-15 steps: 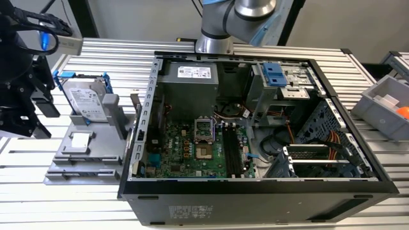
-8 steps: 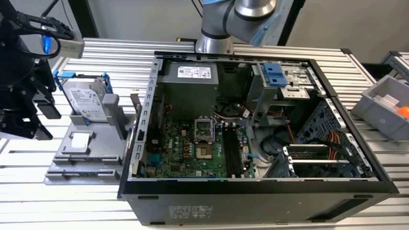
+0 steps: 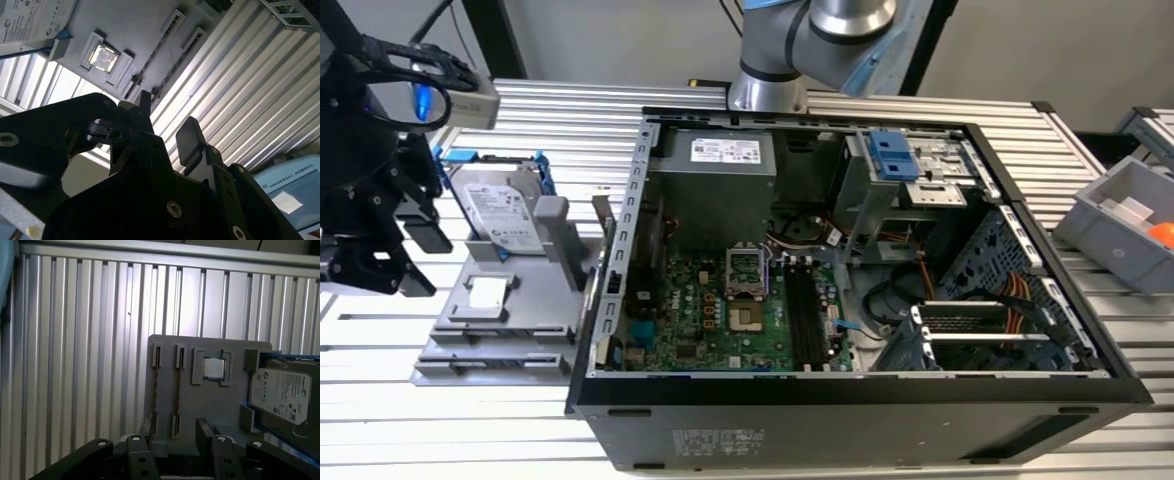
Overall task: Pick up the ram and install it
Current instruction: 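Pick up the ram and move it above insertion slot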
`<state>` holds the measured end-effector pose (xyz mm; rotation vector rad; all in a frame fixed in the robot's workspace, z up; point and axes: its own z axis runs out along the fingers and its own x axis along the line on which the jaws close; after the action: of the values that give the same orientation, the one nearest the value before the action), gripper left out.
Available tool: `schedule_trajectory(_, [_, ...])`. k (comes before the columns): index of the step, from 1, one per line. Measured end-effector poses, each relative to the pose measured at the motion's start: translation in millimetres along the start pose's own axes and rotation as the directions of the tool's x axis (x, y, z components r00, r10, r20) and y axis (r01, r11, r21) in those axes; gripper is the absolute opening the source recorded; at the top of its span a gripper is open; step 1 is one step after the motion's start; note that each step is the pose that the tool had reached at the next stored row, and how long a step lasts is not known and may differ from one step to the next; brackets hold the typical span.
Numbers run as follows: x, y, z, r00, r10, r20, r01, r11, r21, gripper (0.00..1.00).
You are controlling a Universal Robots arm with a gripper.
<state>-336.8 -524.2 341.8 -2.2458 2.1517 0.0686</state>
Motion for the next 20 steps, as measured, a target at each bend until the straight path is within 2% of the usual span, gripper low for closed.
schedule_trajectory(3, [0.2,0.0,2.9,1.0000,0.009,0.0000,-0.009,1.0000,0.0005,1.00])
schedule_trajectory(7, [0.4,-0.1,6.5,0.9978,0.067,0.0006,-0.067,0.9978,0.0035,1.00])
schedule_trajectory(20, [1.0,-0.2,17.9,0.9976,0.069,-0.0003,-0.069,0.9976,0.0037,1.00])
